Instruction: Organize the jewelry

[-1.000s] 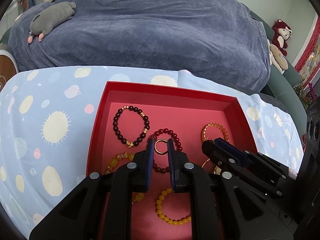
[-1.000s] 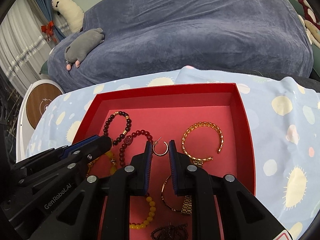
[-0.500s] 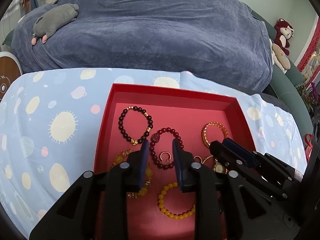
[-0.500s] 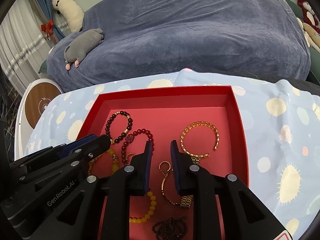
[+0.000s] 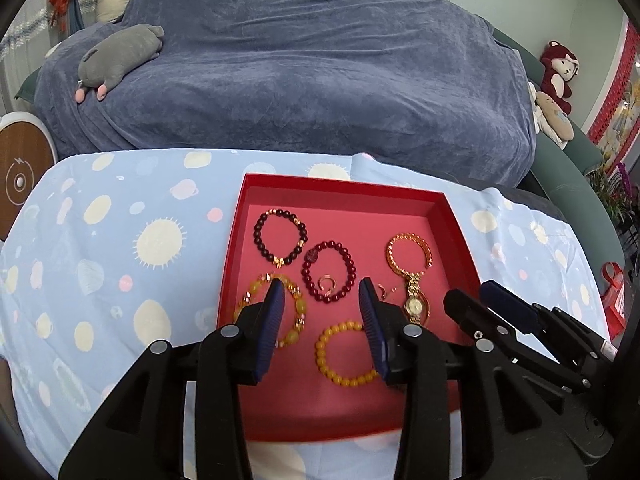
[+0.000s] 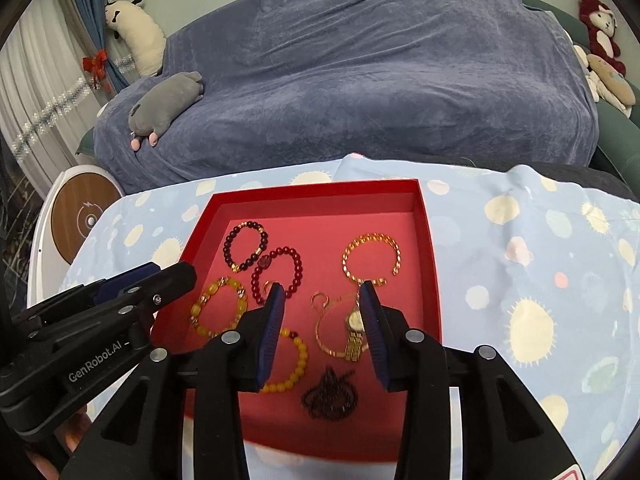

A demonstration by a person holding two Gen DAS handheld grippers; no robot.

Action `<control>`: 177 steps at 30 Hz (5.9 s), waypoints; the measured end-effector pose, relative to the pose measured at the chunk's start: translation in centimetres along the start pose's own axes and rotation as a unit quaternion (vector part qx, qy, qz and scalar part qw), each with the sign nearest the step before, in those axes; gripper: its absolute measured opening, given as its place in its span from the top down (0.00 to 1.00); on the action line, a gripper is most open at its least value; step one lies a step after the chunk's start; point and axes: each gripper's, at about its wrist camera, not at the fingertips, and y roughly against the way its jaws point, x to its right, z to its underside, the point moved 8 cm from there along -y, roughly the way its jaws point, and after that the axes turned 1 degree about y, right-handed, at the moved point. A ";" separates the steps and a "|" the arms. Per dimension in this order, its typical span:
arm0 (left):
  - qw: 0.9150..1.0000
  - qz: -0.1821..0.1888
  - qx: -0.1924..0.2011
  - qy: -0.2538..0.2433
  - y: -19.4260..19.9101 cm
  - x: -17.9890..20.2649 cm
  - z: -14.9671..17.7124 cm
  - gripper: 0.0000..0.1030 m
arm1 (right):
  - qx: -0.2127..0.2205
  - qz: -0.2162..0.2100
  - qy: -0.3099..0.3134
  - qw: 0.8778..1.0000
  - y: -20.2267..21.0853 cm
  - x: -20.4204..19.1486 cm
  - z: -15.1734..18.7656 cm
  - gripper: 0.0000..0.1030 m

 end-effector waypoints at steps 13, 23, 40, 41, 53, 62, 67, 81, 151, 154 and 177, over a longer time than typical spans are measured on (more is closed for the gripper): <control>1.000 -0.015 0.002 -0.008 5.6 0.7 5.9 0.44 | -0.003 0.028 -0.025 0.999 6.3 0.7 6.9 0.52; 0.999 -0.044 -0.005 0.000 7.7 0.2 10.4 0.27 | -0.006 0.037 -0.049 0.998 8.9 1.2 10.7 0.43; 0.996 -0.089 0.004 0.007 9.3 -1.2 12.3 0.12 | 0.007 0.072 -0.026 0.997 10.7 1.4 12.3 0.16; 0.996 -0.090 0.005 0.009 9.4 -1.3 12.3 0.12 | 0.007 0.073 -0.026 0.997 10.8 1.5 12.4 0.15; 0.995 -0.102 0.005 0.008 10.0 -1.3 13.0 0.09 | 0.009 0.085 -0.026 0.996 11.5 1.6 12.6 0.06; 0.995 -0.103 0.006 0.008 10.3 -1.1 13.1 0.08 | 0.014 0.091 -0.029 0.995 12.1 1.8 12.4 0.06; 0.994 -0.106 0.009 0.009 10.5 -1.1 12.9 0.08 | 0.015 0.092 -0.029 0.995 12.3 1.8 12.3 0.06; 0.994 -0.110 0.013 0.010 10.9 -1.3 12.7 0.08 | 0.017 0.094 -0.027 0.995 12.4 1.8 12.2 0.06; 0.992 -0.124 0.018 0.012 11.4 -2.0 12.7 0.08 | 0.018 0.097 -0.022 0.995 12.8 1.5 11.9 0.06; 0.992 -0.125 0.018 0.013 11.5 -2.0 12.6 0.08 | 0.018 0.098 -0.022 0.995 12.8 1.6 11.9 0.06; 0.993 -0.117 0.019 0.021 11.5 -2.0 12.2 0.08 | 0.017 0.099 -0.021 0.995 12.8 1.5 11.8 0.06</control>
